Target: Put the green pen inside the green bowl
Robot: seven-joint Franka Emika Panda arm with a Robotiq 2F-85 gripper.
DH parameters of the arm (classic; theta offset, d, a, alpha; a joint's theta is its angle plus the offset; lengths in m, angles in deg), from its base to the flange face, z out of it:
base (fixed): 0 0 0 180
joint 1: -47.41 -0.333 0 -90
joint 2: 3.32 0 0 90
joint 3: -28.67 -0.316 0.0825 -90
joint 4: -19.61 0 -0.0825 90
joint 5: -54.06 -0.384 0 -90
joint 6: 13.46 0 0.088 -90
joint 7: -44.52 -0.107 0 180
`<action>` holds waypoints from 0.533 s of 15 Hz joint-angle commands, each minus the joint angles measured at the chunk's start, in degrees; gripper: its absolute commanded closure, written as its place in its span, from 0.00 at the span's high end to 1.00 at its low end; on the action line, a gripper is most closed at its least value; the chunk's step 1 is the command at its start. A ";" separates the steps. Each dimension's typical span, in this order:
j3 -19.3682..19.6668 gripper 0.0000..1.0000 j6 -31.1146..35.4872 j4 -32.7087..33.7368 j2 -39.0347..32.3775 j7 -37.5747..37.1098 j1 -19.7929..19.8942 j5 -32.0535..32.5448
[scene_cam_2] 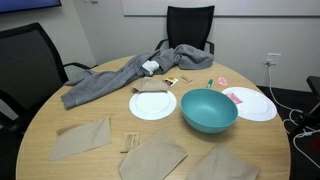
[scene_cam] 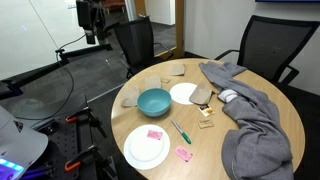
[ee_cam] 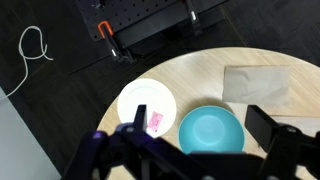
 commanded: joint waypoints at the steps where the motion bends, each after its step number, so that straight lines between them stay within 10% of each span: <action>1: 2.85 1.00 3.29 1.14 -1.36 -4.82 2.52 -1.81; 8: 7.16 1.00 14.48 0.79 -6.24 -14.52 5.99 -5.42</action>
